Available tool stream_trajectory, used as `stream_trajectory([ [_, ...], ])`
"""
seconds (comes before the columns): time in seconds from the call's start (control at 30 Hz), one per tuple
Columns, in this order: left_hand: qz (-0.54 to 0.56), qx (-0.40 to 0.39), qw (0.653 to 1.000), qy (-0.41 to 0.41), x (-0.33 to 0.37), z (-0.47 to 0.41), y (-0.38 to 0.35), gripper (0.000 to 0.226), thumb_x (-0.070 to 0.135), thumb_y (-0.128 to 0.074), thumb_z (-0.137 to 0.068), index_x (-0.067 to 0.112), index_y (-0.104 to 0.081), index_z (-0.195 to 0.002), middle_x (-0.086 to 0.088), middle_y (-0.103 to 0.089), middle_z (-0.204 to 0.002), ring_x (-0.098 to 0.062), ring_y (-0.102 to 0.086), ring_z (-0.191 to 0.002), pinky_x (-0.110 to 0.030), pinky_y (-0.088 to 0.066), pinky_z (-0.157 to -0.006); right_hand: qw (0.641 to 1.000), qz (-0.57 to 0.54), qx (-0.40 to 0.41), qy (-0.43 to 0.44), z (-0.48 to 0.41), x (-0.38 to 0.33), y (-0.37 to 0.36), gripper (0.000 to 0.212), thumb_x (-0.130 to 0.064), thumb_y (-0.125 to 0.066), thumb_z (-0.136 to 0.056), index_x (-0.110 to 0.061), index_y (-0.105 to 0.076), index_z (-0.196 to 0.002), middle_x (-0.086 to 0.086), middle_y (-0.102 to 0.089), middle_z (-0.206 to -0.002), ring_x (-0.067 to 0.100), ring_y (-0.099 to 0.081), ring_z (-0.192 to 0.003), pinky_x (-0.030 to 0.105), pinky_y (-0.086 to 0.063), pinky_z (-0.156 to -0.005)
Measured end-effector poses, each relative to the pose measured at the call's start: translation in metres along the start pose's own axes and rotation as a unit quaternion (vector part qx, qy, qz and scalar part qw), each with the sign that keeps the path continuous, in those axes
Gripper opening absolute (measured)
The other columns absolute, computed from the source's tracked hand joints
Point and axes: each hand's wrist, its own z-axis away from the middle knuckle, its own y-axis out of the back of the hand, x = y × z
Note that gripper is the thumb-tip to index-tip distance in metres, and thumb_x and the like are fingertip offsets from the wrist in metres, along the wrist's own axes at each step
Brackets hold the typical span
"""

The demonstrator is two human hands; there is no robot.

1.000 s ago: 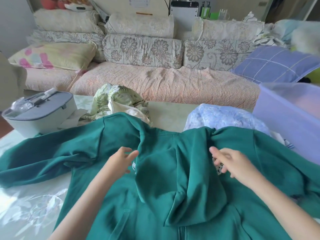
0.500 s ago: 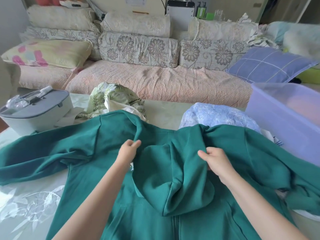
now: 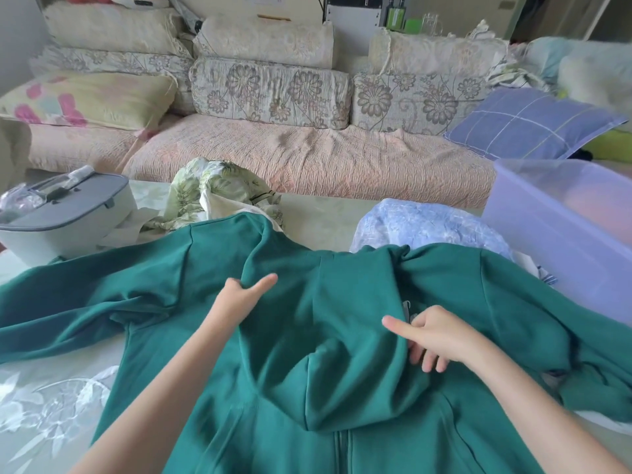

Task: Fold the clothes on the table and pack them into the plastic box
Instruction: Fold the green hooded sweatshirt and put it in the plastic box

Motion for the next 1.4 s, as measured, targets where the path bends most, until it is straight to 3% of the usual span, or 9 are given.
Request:
stream_trajectory([
  [0.17, -0.114, -0.062, 0.991, 0.036, 0.000, 0.027, 0.003, 0.039, 0.050, -0.059, -0.087, 0.013, -0.057, -0.096, -0.001, -0.067, -0.089, -0.024, -0.069, -0.081, -0.032, -0.057, -0.073, 0.999, -0.037, -0.021, 0.017, 0.009, 0.000, -0.031, 0.056, -0.062, -0.065, -0.075, -0.008, -0.067, -0.089, 0.007, -0.073, -0.073, 0.021, -0.069, -0.057, 0.029, -0.053, -0.047],
  [0.27, 0.087, -0.126, 0.986, 0.060, 0.008, 0.030, 0.006, 0.035, 0.038, -0.060, -0.091, 0.010, -0.060, -0.111, -0.004, -0.071, -0.098, -0.022, -0.069, -0.089, -0.035, -0.057, -0.079, 0.966, -0.250, -0.036, 0.055, 0.006, -0.004, -0.043, 0.034, -0.027, -0.066, -0.088, -0.001, -0.065, -0.109, 0.010, -0.074, -0.092, 0.024, -0.072, -0.081, 0.039, -0.060, -0.071],
  [0.4, 0.348, -0.161, 0.918, 0.099, 0.013, 0.035, 0.010, 0.030, 0.031, -0.058, -0.092, 0.010, -0.061, -0.114, -0.008, -0.069, -0.103, -0.020, -0.066, -0.089, -0.033, -0.058, -0.070, 0.708, -0.687, -0.129, 0.102, 0.018, -0.011, -0.025, 0.039, -0.016, -0.047, -0.091, -0.005, -0.056, -0.127, 0.011, -0.064, -0.123, 0.026, -0.060, -0.114, 0.036, -0.054, -0.087],
  [0.47, 0.332, -0.118, 0.934, 0.059, 0.010, 0.032, 0.009, 0.036, 0.036, -0.058, -0.092, 0.012, -0.058, -0.119, -0.009, -0.067, -0.111, -0.023, -0.064, -0.097, -0.035, -0.053, -0.082, 0.666, -0.724, -0.149, 0.101, 0.025, -0.008, -0.018, 0.040, -0.016, -0.044, -0.088, -0.005, -0.060, -0.123, 0.010, -0.065, -0.120, 0.022, -0.063, -0.105, 0.031, -0.056, -0.079],
  [0.63, -0.087, -0.065, 0.994, 0.002, -0.011, 0.046, 0.003, 0.059, 0.052, -0.065, -0.080, 0.009, -0.051, -0.118, -0.004, -0.060, -0.118, -0.024, -0.059, -0.107, -0.034, -0.047, -0.094, 0.974, -0.200, 0.103, 0.040, 0.024, 0.017, -0.037, 0.030, -0.014, -0.057, -0.086, -0.006, -0.049, -0.114, 0.010, -0.067, -0.096, 0.024, -0.067, -0.080, 0.041, -0.059, -0.067],
  [0.8, -0.104, -0.142, 0.984, 0.002, -0.018, 0.061, 0.006, 0.039, 0.035, -0.068, -0.083, 0.013, -0.050, -0.110, -0.003, -0.063, -0.107, -0.021, -0.065, -0.093, -0.037, -0.058, -0.076, 0.967, -0.247, 0.038, 0.044, 0.026, 0.012, -0.035, 0.043, -0.020, -0.072, -0.079, -0.016, -0.045, -0.113, 0.006, -0.068, -0.100, 0.020, -0.068, -0.086, 0.036, -0.058, -0.060],
  [0.97, -0.152, -0.045, 0.987, -0.042, -0.022, 0.064, -0.005, 0.040, 0.015, -0.051, -0.096, 0.004, -0.032, -0.130, -0.017, -0.055, -0.124, -0.027, -0.054, -0.098, -0.028, -0.039, -0.072, 0.922, -0.386, -0.018, 0.042, 0.030, 0.020, -0.035, 0.051, -0.006, -0.073, -0.080, -0.008, -0.048, -0.124, 0.008, -0.071, -0.104, 0.023, -0.071, -0.085, 0.035, -0.056, -0.058],
  [1.1, -0.283, -0.010, 0.955, -0.088, -0.034, 0.065, -0.010, 0.064, 0.012, -0.045, -0.096, 0.005, -0.009, -0.147, -0.019, -0.044, -0.136, -0.034, -0.049, -0.118, -0.030, -0.038, -0.086, 0.995, -0.037, 0.087, 0.045, 0.028, 0.029, -0.042, 0.072, -0.053, -0.075, -0.071, -0.023, -0.040, -0.128, -0.006, -0.058, -0.106, 0.014, -0.061, -0.085, 0.026, -0.048, -0.061],
  [1.4, -0.165, 0.063, 0.975, -0.134, 0.018, -0.001, 0.003, 0.031, 0.037, -0.053, -0.094, 0.010, -0.059, -0.109, -0.011, -0.062, -0.104, -0.027, -0.056, -0.098, -0.030, -0.039, -0.077, 0.950, -0.045, 0.301, 0.065, -0.050, -0.005, 0.021, 0.039, -0.055, -0.055, -0.086, -0.020, -0.068, -0.094, -0.003, -0.071, -0.090, 0.024, -0.066, -0.086, 0.035, -0.051, -0.074],
])
